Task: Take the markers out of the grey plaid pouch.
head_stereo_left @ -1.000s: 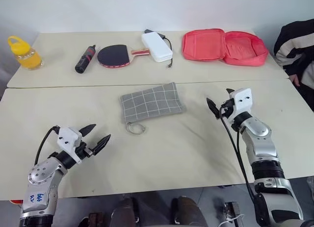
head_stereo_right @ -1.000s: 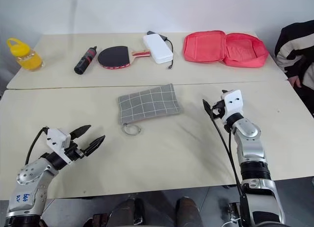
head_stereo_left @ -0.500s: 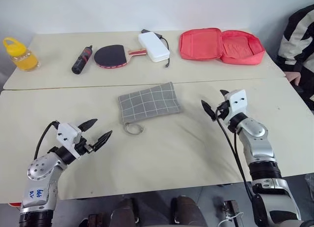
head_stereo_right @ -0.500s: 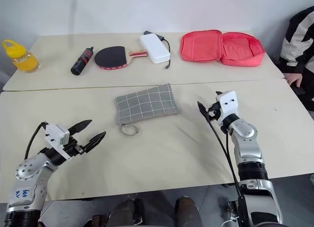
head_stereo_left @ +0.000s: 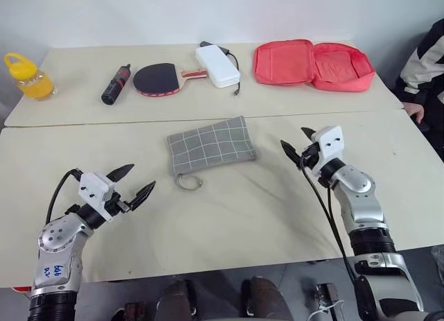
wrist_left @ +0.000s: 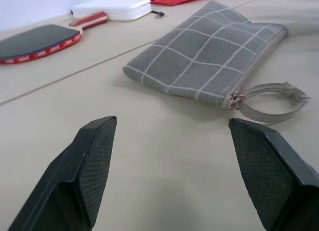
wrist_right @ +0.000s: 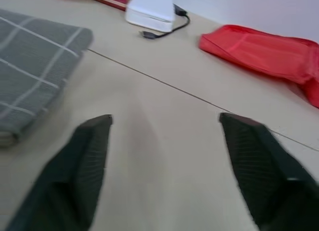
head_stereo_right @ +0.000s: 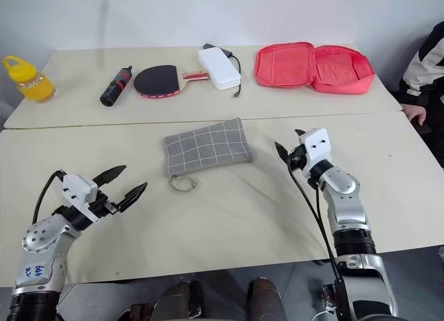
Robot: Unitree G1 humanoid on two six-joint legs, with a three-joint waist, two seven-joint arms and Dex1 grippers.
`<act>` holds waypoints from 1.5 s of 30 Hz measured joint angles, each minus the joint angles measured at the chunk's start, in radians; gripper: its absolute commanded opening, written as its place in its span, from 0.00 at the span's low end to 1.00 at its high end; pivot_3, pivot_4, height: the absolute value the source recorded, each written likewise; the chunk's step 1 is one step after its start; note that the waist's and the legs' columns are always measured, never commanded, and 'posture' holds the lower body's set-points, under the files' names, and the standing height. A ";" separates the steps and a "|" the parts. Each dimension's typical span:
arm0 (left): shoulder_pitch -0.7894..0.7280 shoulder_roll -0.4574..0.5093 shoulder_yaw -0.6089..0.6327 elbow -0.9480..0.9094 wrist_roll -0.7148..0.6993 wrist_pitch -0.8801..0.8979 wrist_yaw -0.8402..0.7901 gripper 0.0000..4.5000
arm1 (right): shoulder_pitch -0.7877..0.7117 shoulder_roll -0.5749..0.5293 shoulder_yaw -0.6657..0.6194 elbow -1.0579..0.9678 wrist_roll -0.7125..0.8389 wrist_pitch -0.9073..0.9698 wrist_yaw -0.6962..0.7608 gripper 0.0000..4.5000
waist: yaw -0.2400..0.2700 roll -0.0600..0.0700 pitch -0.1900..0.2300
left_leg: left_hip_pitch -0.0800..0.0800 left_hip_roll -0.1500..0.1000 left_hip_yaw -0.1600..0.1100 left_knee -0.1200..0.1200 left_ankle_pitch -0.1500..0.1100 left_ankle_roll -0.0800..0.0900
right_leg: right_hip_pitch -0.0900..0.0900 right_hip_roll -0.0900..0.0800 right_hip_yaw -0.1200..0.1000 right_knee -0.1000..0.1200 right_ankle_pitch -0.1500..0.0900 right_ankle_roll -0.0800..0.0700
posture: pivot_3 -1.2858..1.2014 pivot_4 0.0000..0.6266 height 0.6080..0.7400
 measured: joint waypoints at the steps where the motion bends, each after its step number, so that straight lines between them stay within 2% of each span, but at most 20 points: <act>1: -0.012 0.000 -0.002 0.012 0.008 -0.007 0.003 0.85 | -0.005 0.014 0.005 0.000 0.000 0.000 0.000 0.47 | 0.000 0.000 0.000 | 0.000 0.000 0.000 0.000 0.000 0.000 | -0.001 0.000 0.000 0.001 0.000 0.000 | 0.52 0.24 1.00; 2: -0.025 0.000 -0.009 0.022 0.020 -0.025 0.005 0.85 | -0.012 0.030 0.013 0.000 0.000 0.001 -0.001 0.38 | 0.000 0.000 0.000 | 0.000 0.000 0.000 0.000 0.000 0.000 | -0.001 0.000 0.000 0.001 0.000 0.000 | 0.52 0.24 1.00; 7: -0.171 0.007 -0.061 0.202 0.134 -0.155 0.029 0.85 | -0.111 0.156 0.090 0.048 -0.046 -0.026 -0.040 0.00 | -0.003 0.000 0.000 | -0.002 0.000 0.001 0.001 0.002 -0.001 | -0.005 0.000 0.001 0.006 0.000 0.000 | 0.52 0.24 1.00; 10: -0.285 0.039 -0.109 0.342 0.220 -0.274 0.038 0.85 | -0.208 0.227 0.144 0.174 -0.106 -0.057 -0.099 0.00 | -0.003 0.000 0.000 | -0.004 0.000 0.003 0.001 0.002 -0.001 | -0.009 0.000 0.001 0.010 0.000 0.000 | 0.52 0.24 1.00; 16: -0.430 0.072 -0.197 0.599 0.334 -0.504 0.034 0.85 | -0.314 0.236 0.170 0.402 -0.209 -0.085 -0.215 0.00 | -0.003 0.000 0.000 | -0.005 -0.001 0.011 -0.002 0.002 -0.001 | -0.012 -0.001 0.001 0.013 0.000 0.000 | 0.52 0.24 1.00; 22: -0.505 0.110 -0.275 0.720 0.395 -0.704 0.013 0.85 | -0.310 0.204 0.169 0.424 -0.222 -0.091 -0.212 0.00 | -0.005 0.000 0.000 | -0.005 0.000 0.013 0.001 0.002 -0.001 | -0.012 -0.002 0.001 0.012 0.000 0.000 | 0.52 0.24 1.00; 31: -0.597 0.074 -0.364 0.806 0.512 -0.843 0.101 0.85 | -0.282 0.196 0.155 0.399 -0.217 -0.080 -0.200 0.00 | -0.008 0.000 0.000 | -0.005 0.000 0.013 0.001 0.003 -0.001 | -0.012 -0.001 0.001 0.012 0.000 0.000 | 0.52 0.24 1.00; 38: -0.644 0.073 -0.408 0.871 0.546 -0.889 0.147 0.85 | -0.267 0.196 0.155 0.370 -0.216 -0.065 -0.189 0.00 | -0.011 0.000 0.000 | -0.005 0.000 0.013 0.001 0.003 -0.001 | -0.012 -0.002 0.001 0.013 0.000 0.000 | 0.52 0.24 1.00; 41: -0.649 0.067 -0.417 0.880 0.540 -0.889 0.141 0.70 | -0.262 0.196 0.155 0.359 -0.214 -0.057 -0.186 0.00 | -0.013 0.000 0.000 | -0.005 0.000 0.013 0.001 0.003 -0.001 | -0.012 -0.002 0.001 0.013 0.000 0.000 | 0.52 0.24 1.00; 45: -0.652 0.064 -0.426 0.893 0.529 -0.890 0.138 0.42 | -0.260 0.196 0.155 0.355 -0.208 -0.051 -0.185 0.00 | -0.014 0.000 0.000 | -0.005 0.000 0.012 0.001 0.003 -0.001 | -0.012 -0.002 0.001 0.013 0.000 0.000 | 0.52 0.24 1.00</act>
